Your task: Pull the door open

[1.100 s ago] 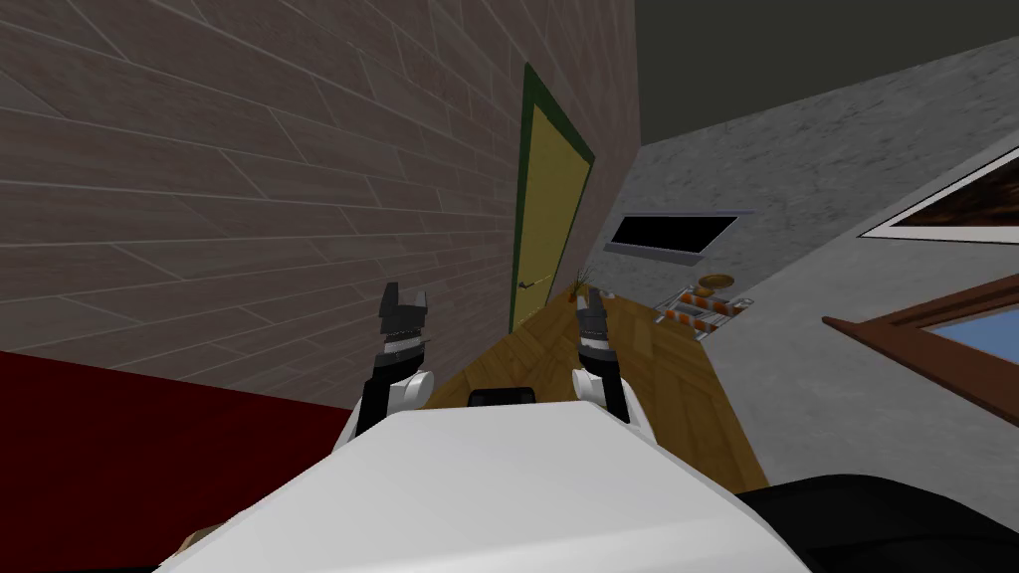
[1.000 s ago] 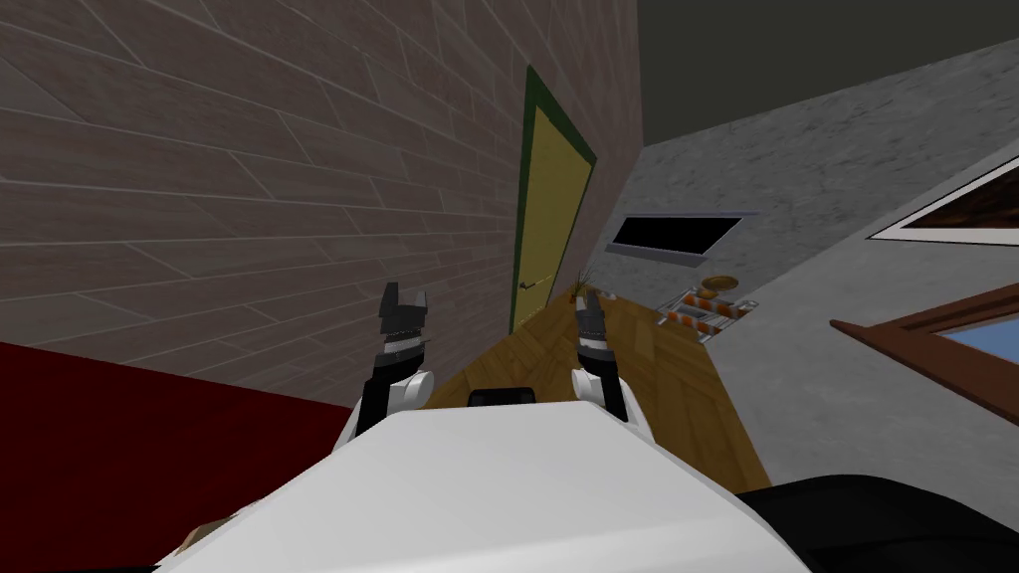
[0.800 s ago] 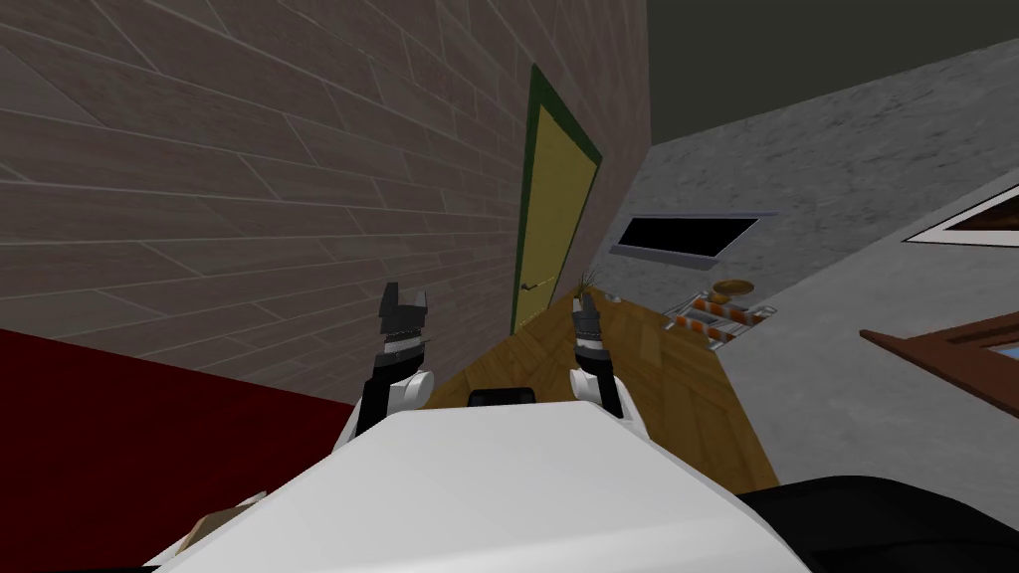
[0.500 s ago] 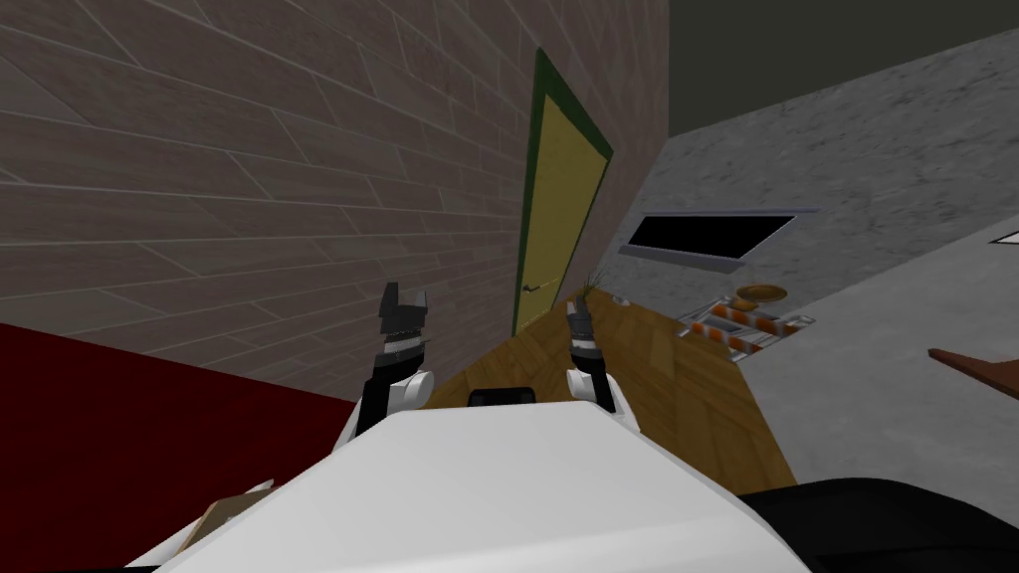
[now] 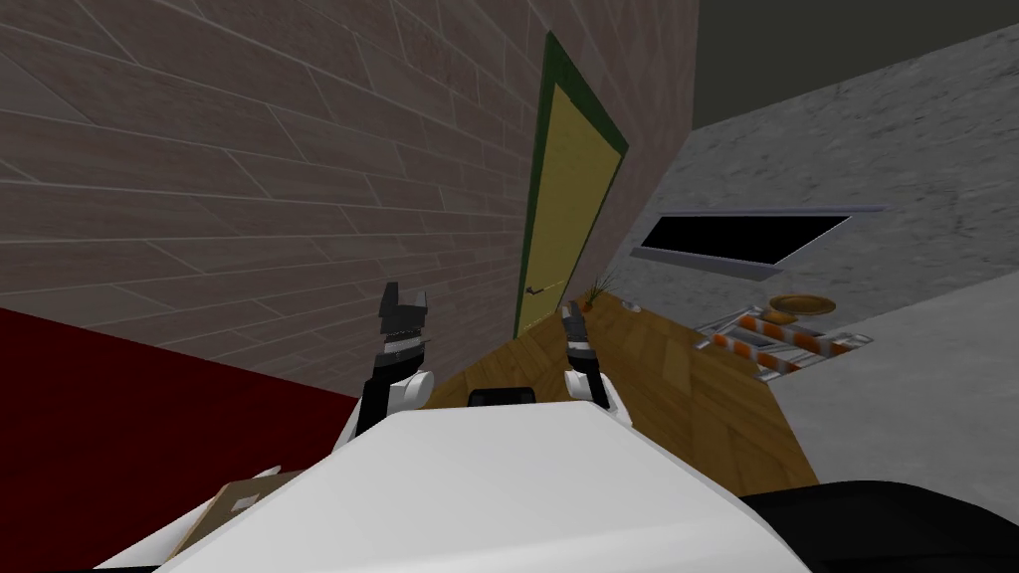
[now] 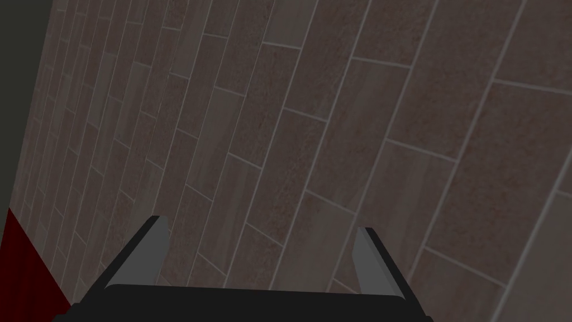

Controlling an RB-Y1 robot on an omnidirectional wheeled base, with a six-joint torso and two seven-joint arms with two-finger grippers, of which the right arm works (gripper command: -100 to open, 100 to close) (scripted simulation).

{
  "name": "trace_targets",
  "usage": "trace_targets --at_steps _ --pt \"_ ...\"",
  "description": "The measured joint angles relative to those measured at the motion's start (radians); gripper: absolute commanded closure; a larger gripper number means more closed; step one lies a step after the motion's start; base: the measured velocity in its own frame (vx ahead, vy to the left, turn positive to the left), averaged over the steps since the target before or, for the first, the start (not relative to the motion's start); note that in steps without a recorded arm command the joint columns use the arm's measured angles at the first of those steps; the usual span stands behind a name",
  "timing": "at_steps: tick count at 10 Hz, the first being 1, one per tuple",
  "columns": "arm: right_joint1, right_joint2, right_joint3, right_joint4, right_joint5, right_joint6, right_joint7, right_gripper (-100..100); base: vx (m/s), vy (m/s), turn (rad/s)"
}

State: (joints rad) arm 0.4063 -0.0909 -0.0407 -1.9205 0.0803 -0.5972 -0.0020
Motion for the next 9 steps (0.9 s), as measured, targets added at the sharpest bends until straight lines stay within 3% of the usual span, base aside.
trace_targets --at_steps 9 --pt "-0.071 -0.062 0.031 0.237 -0.033 -0.070 -0.065 -100 0.049 -0.061 0.114"
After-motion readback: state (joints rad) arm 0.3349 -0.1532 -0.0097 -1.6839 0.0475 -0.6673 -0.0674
